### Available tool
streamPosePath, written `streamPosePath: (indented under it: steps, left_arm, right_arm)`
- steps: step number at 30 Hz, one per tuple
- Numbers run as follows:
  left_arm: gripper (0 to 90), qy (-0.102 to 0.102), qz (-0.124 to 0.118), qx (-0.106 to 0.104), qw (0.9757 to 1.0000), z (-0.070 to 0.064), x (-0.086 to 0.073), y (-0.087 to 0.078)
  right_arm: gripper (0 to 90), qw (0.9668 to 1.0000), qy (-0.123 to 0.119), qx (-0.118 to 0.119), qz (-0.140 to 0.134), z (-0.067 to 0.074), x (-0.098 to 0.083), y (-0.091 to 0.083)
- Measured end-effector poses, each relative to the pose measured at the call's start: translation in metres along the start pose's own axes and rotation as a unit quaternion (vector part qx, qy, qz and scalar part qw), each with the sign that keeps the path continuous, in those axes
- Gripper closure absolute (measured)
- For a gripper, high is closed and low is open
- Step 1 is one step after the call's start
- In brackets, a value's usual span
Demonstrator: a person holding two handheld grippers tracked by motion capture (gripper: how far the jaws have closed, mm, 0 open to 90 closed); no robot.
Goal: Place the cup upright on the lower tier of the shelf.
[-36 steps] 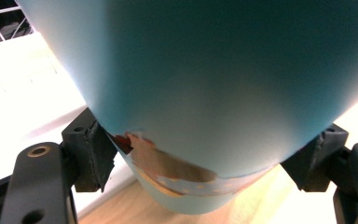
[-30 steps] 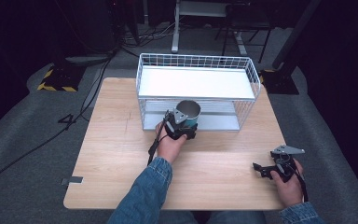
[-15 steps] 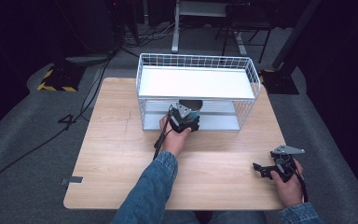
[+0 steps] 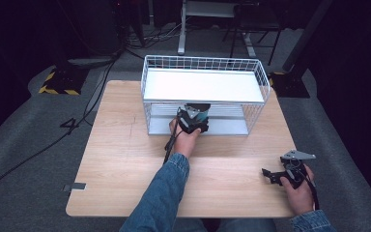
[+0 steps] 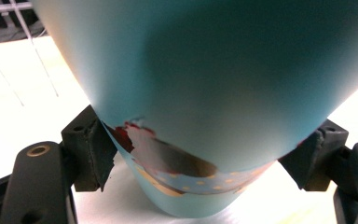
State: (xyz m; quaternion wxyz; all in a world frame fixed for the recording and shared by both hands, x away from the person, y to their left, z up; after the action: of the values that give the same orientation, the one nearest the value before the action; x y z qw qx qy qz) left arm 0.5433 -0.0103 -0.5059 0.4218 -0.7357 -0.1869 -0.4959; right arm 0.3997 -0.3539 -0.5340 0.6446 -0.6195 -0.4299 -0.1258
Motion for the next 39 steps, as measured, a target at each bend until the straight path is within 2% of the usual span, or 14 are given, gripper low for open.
streamPosePath:
  steps: [2, 3, 4, 7, 10, 11, 12, 13, 16, 17, 22, 24, 32, 39]
  left_arm:
    - [22.5, -0.006, 0.002, -0.003, 1.0, 0.002, -0.002, 0.002]
    - [22.5, -0.001, 0.003, -0.02, 0.9998, 0.003, -0.002, 0.004]
    - [22.4, -0.003, 0.0, -0.008, 1.0, 0.004, -0.003, 0.004]
    - [22.4, -0.009, -0.003, -0.006, 0.9999, 0.004, -0.004, 0.005]
    - [22.3, 0.001, -0.004, 0.01, 0.9999, 0.005, -0.005, 0.005]
    - [22.3, 0.007, -0.002, 0.008, 0.9999, 0.005, -0.005, 0.005]
    - [22.2, 0.013, 0.002, -0.011, 0.9999, 0.003, -0.006, 0.007]
    - [22.0, 0.008, 0.0, -0.001, 1.0, 0.003, -0.006, 0.007]
    - [18.8, 0.002, -0.001, -0.003, 1.0, 0.003, -0.006, 0.006]
    - [14.7, 0.005, 0.003, 0.0, 1.0, 0.003, -0.006, 0.006]
    - [15.4, 0.014, 0.007, 0.002, 0.9999, 0.002, -0.005, 0.003]
    - [15.4, 0.011, 0.014, 0.003, 0.9998, 0.002, -0.006, 0.001]
    - [15.5, 0.017, 0.005, -0.001, 0.9998, -0.004, -0.002, -0.011]
    - [15.5, 0.007, 0.002, -0.003, 1.0, -0.002, -0.003, -0.029]
  right_arm:
    - [0.1, 1.0, 0.0, 0.0, 0.0, 0.0, 0.0, 0.0]
    - [0.1, 1.0, 0.0, 0.0, 0.0, 0.0, 0.0, 0.0]
    - [0.1, 1.0, 0.0, 0.0, 0.0, 0.0, 0.0, 0.0]
    - [0.1, 1.0, 0.0, 0.0, 0.0, 0.0, 0.0, 0.0]
    - [0.1, 1.0, 0.0, 0.0, 0.0, 0.0, 0.0, 0.0]
    - [0.1, 1.0, 0.0, 0.0, 0.0, 0.0, 0.0, 0.0]
    - [0.1, 1.0, 0.0, -0.001, -0.001, 0.0, 0.0, 0.0]
    - [0.1, 1.0, 0.0, 0.0, 0.0, 0.0, 0.0, 0.0]
    - [0.1, 1.0, 0.0, 0.0, 0.0, 0.0, 0.0, 0.0]
    - [0.1, 1.0, 0.0, 0.0, 0.0, 0.0, 0.0, 0.0]
    - [0.1, 1.0, 0.0, 0.0, 0.0, 0.0, 0.0, 0.0]
    - [0.1, 1.0, 0.0, 0.0, 0.0, 0.0, 0.0, 0.0]
    - [0.1, 1.0, 0.0, 0.0, 0.0, 0.0, 0.0, 0.0]
    - [0.1, 1.0, 0.0, 0.0, 0.0, 0.0, 0.0, 0.0]
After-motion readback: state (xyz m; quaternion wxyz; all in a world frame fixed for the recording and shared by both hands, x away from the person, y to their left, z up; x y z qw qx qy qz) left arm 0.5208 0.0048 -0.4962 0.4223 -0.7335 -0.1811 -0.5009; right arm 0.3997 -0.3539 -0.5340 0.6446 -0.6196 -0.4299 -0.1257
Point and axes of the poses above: each handheld gripper's, and its own axes: y roughly forward along the jaws, x roughly out of its top, z roughly to its left, the point moved 4 cm from there along y, roughly forward along the jaws, and after that the axes turned 11 degrees about -x, right-handed, at the moved point
